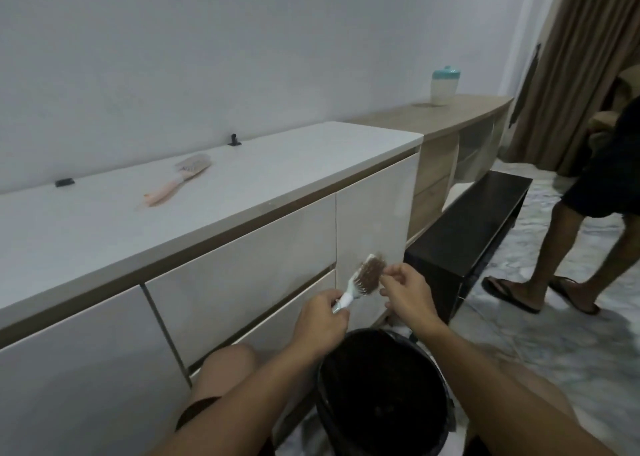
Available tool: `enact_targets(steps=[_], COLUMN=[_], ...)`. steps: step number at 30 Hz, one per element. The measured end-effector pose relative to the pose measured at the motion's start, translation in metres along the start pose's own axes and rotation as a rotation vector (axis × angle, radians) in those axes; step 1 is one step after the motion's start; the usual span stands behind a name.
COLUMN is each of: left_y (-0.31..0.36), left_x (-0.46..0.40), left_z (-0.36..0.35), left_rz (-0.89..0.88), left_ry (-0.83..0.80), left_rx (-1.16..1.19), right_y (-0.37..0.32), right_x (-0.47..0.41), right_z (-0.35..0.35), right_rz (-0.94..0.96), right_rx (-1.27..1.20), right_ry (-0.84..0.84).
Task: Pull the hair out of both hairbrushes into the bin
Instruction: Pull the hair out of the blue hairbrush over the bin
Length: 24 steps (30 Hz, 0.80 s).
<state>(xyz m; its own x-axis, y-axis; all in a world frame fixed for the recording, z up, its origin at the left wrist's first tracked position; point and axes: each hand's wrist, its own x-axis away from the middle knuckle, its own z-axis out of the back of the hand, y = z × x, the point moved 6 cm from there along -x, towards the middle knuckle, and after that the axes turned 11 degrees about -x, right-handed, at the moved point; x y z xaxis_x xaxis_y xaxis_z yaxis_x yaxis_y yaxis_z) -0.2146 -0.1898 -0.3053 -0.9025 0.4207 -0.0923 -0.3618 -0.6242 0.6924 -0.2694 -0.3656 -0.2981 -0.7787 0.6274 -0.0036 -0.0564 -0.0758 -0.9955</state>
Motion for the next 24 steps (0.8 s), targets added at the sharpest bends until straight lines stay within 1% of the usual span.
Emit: enact_targets(steps=[3,6,9,12,14,17,20,22,24], left_y=[-0.014,-0.027,-0.037,-0.052,-0.072,-0.085,-0.087,-0.085,-0.083], left_x=[0.000,-0.001,-0.005,-0.010,-0.016,-0.017,-0.019,-0.020,-0.019], left_z=[-0.010,-0.018,-0.027,-0.038,-0.049,-0.049,-0.045,-0.046,-0.048], left_rz=[0.013,0.022,0.018,-0.006,-0.004,0.036,0.094,0.104,0.098], left_ry=[-0.027,-0.051,-0.117,-0.192,-0.232,-0.262,-0.277,-0.280,-0.285], left_rx=[-0.002,-0.013,-0.019,-0.022,-0.010,0.055,0.131,0.158,0.153], right_y=[0.009,0.021,0.034,0.045,0.048,0.048,0.054,0.057,0.056], right_x=[0.007,0.010,0.002,-0.006,-0.008,-0.013,-0.020,-0.022,-0.020], right_z=[-0.003,-0.011,-0.013,-0.014,-0.016,-0.014,-0.008,-0.007,-0.010], right_rz=[0.092,0.137,0.141,0.106,0.123,0.140,0.057,0.016,-0.010], right_rx=[0.068,0.142,0.246,0.269,0.297,0.280,0.223,0.177,0.144], right_ry=[-0.066,-0.138,-0.114,-0.081,-0.062,-0.006,0.059,0.065,0.023])
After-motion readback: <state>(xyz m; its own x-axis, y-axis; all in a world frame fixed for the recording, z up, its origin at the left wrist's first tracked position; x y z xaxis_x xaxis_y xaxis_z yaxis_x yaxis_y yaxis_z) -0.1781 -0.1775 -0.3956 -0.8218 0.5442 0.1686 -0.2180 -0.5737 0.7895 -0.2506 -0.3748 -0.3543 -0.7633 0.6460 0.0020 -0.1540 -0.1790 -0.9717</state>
